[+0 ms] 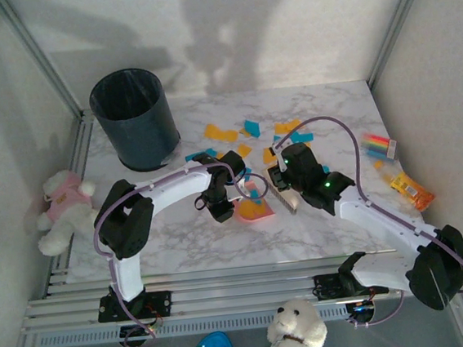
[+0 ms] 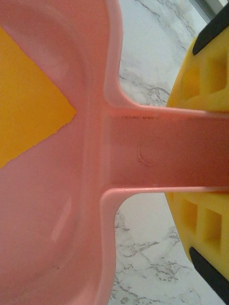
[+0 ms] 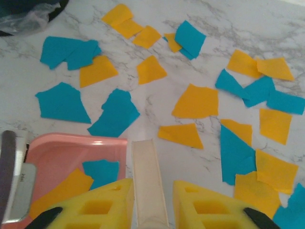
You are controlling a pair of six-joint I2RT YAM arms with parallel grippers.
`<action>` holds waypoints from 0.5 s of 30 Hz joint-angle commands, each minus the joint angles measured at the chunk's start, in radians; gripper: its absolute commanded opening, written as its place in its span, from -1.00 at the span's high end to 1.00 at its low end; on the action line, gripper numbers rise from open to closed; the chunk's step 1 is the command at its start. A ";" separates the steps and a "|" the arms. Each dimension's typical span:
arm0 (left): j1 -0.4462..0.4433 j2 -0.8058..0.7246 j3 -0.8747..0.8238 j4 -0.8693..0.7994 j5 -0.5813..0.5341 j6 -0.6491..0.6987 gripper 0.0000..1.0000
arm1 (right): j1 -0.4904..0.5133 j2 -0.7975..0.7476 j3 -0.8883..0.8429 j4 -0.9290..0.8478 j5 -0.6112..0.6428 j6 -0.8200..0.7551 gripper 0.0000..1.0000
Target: Sweep away the paper scraps from the table
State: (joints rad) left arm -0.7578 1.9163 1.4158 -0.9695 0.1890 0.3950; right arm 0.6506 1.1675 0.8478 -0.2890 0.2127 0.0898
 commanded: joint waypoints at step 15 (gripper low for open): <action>0.005 0.015 0.009 -0.008 -0.039 -0.027 1.00 | 0.008 -0.013 0.016 0.010 -0.100 -0.001 1.00</action>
State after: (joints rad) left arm -0.7578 1.9163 1.4158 -0.9638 0.1856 0.3916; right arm 0.6510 1.1900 0.8543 -0.2810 0.0963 0.0925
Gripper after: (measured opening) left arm 0.272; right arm 0.258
